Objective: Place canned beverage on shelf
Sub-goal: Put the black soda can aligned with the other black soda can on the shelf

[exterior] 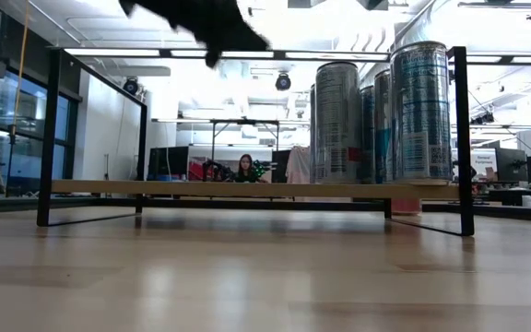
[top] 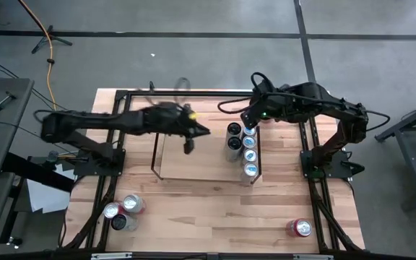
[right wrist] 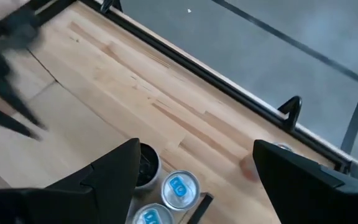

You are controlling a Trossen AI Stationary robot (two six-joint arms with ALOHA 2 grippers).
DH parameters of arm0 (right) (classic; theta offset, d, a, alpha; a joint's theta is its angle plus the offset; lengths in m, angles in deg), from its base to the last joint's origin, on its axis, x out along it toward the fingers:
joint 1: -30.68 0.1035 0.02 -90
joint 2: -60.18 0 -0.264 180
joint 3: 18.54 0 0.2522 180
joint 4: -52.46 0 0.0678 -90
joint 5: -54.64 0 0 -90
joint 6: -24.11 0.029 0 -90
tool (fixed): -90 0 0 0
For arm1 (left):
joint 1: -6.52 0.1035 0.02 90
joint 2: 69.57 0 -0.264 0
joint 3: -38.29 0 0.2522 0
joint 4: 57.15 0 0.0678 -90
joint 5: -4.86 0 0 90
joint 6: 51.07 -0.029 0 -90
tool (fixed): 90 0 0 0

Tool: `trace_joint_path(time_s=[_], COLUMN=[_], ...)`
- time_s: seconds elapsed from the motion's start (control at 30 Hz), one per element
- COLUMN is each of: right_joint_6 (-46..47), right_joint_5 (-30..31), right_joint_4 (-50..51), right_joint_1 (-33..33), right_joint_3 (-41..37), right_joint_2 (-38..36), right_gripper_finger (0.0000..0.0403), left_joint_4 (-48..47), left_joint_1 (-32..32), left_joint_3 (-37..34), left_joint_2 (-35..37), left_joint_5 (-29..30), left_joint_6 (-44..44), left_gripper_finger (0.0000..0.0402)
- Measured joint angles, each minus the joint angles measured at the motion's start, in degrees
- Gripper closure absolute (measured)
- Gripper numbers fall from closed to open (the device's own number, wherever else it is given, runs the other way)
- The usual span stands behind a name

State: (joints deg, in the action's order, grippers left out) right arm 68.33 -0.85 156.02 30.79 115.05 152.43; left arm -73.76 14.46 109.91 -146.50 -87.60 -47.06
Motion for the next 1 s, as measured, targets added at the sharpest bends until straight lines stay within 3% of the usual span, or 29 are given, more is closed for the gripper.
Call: trace_joint_path(time_s=[0.27,0.43,0.57,0.8,1.0], right_joint_6=[-11.28,-17.81,-22.34,-18.74,-18.76], right_joint_5=[0.03,-0.77,-6.36,-9.22,-9.52], right_joint_4=[-1.06,-2.58,-2.58,-2.63,-2.64], right_joint_1=[-0.12,-0.12,-0.12,-0.10,-0.10], right_joint_3=[0.00,0.00,0.00,0.00,0.00], right_joint_2=[0.00,0.00,0.00,0.07,0.35], right_gripper_finger=[0.0104,0.0104,0.0104,0.0105,0.0104], left_joint_4=[2.39,2.49,2.80,6.75,-0.60], left_joint_1=[-2.07,-6.38,-10.44,-13.77,-14.05], left_joint_3=[-0.02,-0.02,-0.02,-0.06,-0.06], left_joint_2=[16.18,20.84,21.93,23.68,29.24], left_joint_5=[0.30,5.40,7.96,-0.72,-5.38], left_joint_6=[1.21,2.32,-0.19,-4.64,-6.30], left_gripper_finger=[0.0401,0.0401,0.0401,0.0401,0.0401])
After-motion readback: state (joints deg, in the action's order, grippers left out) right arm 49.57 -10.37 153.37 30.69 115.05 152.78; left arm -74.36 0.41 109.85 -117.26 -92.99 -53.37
